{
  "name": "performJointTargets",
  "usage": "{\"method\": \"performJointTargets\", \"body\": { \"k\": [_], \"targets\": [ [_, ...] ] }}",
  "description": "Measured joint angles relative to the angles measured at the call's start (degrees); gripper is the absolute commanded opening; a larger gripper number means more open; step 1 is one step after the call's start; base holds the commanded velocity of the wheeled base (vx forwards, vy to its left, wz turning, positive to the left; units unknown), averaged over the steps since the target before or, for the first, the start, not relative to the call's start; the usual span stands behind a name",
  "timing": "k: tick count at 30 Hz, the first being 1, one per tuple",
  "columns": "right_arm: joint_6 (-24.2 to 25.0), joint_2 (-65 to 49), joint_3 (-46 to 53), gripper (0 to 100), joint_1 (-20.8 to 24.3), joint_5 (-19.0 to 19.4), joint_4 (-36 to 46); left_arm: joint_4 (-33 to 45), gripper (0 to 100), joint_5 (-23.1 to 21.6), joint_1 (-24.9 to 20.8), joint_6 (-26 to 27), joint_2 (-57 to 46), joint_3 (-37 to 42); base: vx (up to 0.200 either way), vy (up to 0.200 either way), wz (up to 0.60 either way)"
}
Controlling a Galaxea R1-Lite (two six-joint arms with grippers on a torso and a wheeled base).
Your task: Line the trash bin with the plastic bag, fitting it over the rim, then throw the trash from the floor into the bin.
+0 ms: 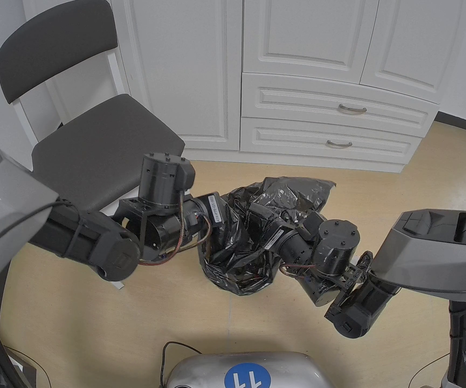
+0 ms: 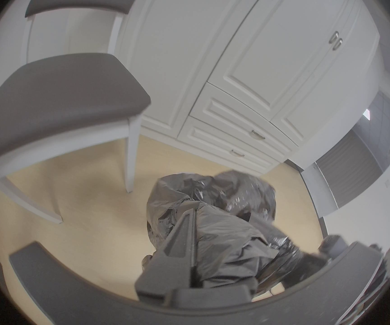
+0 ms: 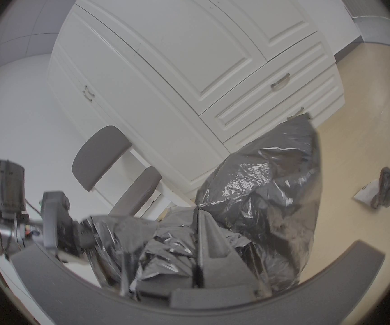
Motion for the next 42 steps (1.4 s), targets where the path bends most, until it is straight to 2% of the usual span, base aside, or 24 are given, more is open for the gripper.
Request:
{"method": "performJointTargets", "body": {
  "k": [7,13,34,42],
  "targets": [
    [1.0,3.8,-6.27,0,0.44,0.35,2.05,1.12,0,-0.11,2.6,1.74,-2.95,-0.56,0.0,0.0,0.0],
    [2.67,6.42,-10.87,0,-1.49,1.08,5.03,1.21,0,-0.13,3.66,2.32,-4.82,-0.56,0.0,0.0,0.0],
    [2.73,13.12,-18.4,0,-9.29,3.15,7.47,1.05,0,-0.13,5.23,2.35,-10.0,-0.63,0.0,0.0,0.0],
    [2.76,14.3,-21.35,0,-9.92,3.28,10.62,0.77,0,-0.11,5.68,2.35,-10.64,-0.65,0.0,0.0,0.0]
  ]
}}
